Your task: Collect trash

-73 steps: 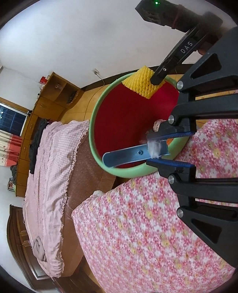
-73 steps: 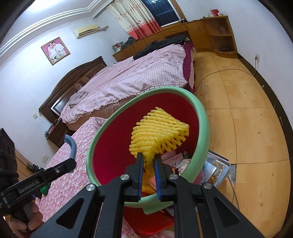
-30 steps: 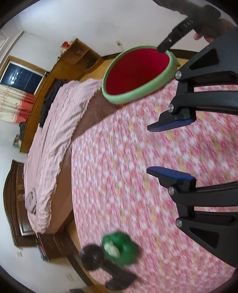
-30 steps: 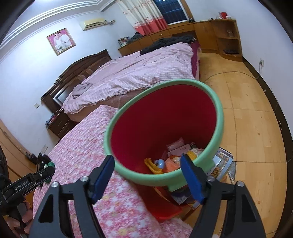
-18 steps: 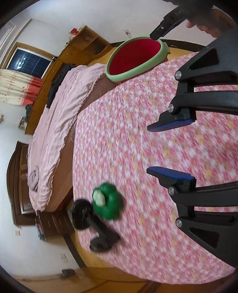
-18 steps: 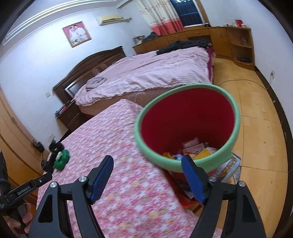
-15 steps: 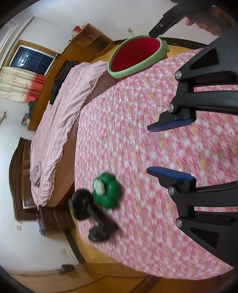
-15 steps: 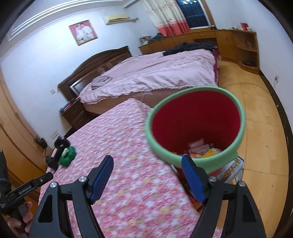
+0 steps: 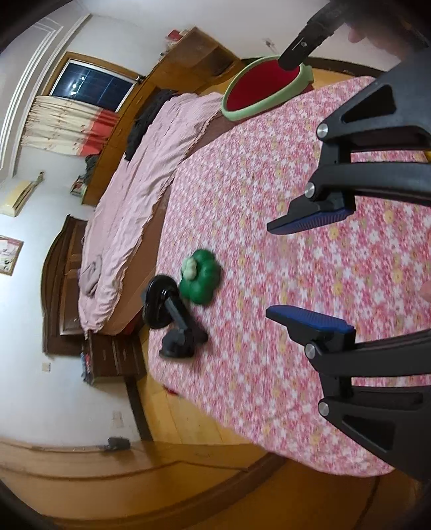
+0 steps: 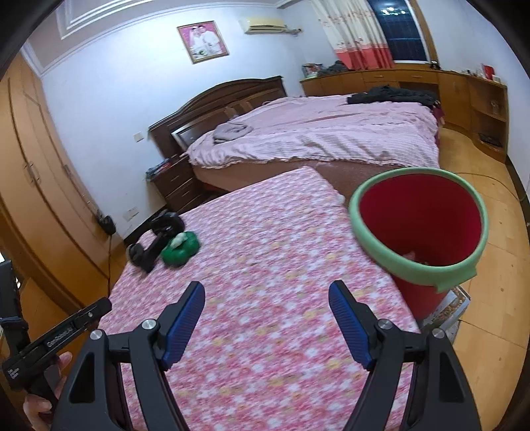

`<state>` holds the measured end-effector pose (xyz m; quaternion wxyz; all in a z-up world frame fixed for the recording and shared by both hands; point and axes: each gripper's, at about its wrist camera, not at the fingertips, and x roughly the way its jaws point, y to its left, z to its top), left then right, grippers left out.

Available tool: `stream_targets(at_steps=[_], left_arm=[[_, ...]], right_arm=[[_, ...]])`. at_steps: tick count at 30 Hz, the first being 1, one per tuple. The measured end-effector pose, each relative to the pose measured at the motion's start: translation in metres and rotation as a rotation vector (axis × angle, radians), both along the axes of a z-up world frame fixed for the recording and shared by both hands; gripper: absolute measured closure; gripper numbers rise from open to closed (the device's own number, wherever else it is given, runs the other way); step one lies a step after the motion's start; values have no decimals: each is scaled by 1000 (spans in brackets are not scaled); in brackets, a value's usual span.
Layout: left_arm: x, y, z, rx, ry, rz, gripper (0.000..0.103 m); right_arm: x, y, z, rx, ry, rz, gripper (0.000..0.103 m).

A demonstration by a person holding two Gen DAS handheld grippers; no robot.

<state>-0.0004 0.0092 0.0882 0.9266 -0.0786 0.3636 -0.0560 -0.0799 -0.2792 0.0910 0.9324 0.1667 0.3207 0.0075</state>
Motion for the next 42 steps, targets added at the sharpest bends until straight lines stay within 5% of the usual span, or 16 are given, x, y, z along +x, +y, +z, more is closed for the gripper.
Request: stream_targets(at_steps=[30,42], left_arm=[[-17,-5,-23,146,-146,109,58],[-16,-5,-22,134,-163,113,58]], right_arm=[[-6,46,-29,-84,-57,115,17],[-3,43,-32,-73,-44,98,17]])
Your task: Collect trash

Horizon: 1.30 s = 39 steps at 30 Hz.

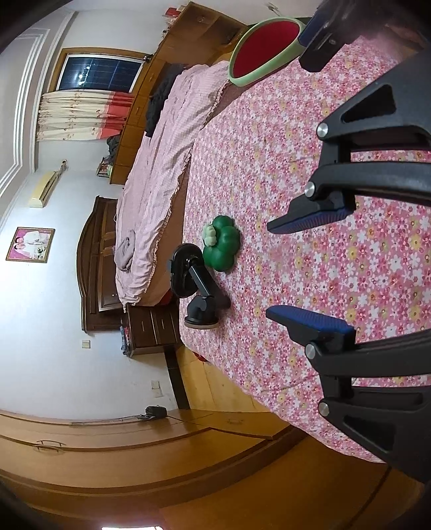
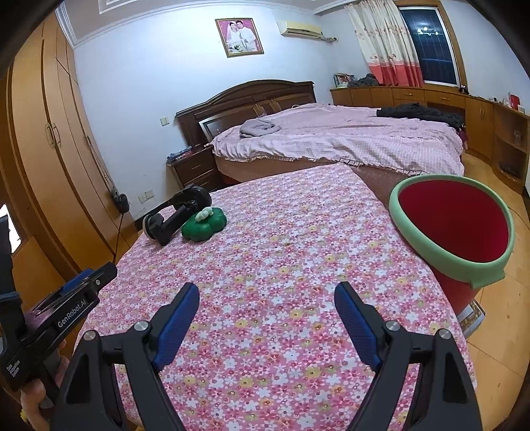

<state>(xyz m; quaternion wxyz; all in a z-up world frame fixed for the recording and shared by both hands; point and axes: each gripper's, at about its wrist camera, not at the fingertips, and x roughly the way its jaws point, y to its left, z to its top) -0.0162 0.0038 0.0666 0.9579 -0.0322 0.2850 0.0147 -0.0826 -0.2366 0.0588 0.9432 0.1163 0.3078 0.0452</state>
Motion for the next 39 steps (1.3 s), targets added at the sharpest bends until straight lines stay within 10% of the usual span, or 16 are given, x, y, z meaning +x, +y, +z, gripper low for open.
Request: stream_targets(at_steps=[39], left_arm=[[-1,1,0,3,-7,6,58]], right_arm=[[-1,-1,-5,8,10,0,17]])
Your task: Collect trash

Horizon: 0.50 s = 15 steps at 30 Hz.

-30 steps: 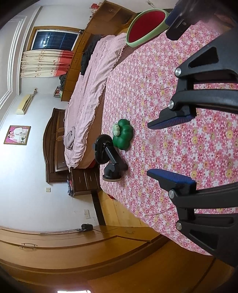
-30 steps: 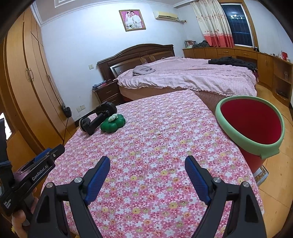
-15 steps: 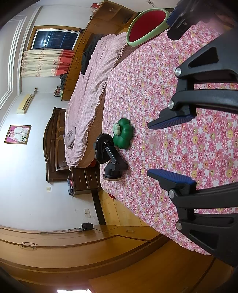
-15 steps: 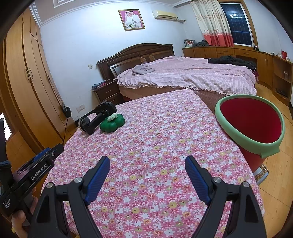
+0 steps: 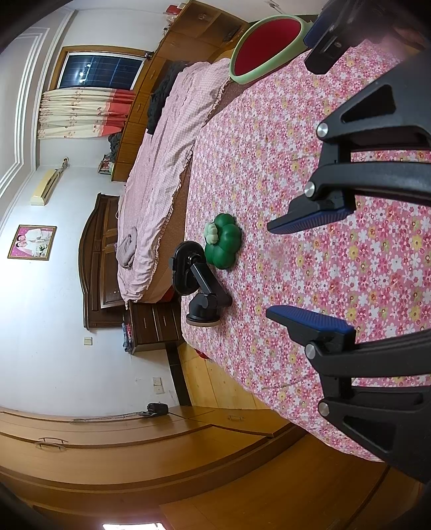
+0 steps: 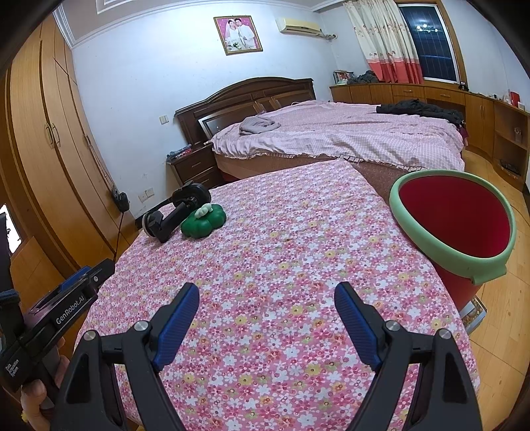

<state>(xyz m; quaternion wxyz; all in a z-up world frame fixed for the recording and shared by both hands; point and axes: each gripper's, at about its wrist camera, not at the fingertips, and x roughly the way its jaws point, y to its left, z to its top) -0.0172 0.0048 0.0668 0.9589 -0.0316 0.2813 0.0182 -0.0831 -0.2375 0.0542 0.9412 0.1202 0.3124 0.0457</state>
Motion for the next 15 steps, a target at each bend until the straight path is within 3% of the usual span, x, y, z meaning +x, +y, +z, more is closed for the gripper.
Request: stream_targets(at_steps=[15], left_arm=[[0,-1,-1,0,2,0,58]], right_arm=[[0,1,-1,-1,2,1,17]])
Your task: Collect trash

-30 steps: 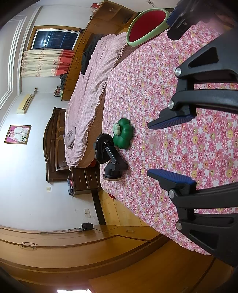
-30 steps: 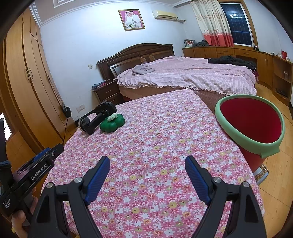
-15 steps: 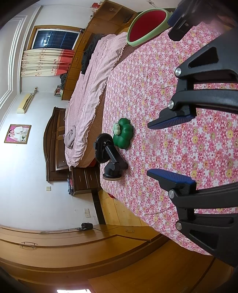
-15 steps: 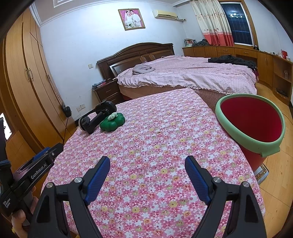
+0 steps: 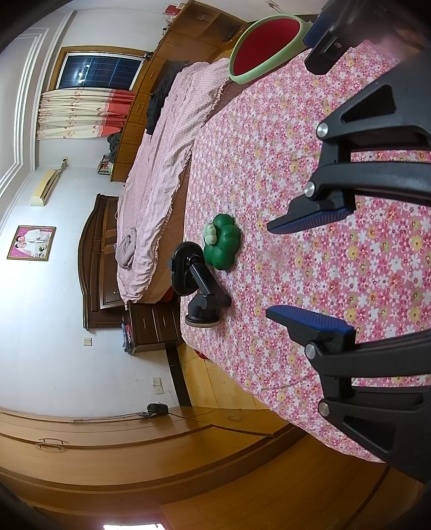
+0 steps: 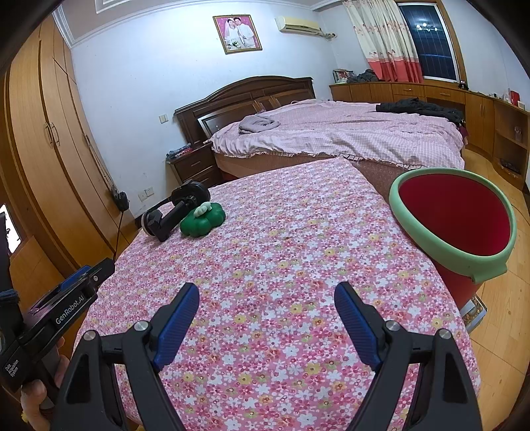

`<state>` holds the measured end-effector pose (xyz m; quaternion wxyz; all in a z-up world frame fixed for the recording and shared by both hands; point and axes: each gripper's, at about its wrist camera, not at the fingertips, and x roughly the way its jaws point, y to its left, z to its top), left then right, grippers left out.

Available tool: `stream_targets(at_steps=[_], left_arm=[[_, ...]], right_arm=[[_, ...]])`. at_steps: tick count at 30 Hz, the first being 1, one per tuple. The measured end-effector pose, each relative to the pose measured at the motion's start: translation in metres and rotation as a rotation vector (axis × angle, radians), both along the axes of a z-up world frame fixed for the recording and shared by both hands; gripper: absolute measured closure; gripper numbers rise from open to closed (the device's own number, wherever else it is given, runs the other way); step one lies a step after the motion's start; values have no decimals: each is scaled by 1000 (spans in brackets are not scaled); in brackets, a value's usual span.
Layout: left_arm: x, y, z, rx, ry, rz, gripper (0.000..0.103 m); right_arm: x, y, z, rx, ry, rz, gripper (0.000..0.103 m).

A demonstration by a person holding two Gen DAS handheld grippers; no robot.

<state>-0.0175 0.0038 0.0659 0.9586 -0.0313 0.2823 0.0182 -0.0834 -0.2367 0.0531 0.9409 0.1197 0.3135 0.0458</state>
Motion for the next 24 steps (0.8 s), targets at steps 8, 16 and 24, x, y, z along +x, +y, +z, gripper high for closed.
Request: stream_targets(at_steps=[8,16,24], left_arm=[[0,0,0,0,0,0,58],[0,0,1,-1,-3,1,58],[2,-2,2,1,0,-3,58]], right_arm=[[0,0,0,1,0,0,17],[0,0,0,1,1,-1,17],[2,-2,0,5,1,-6,17]])
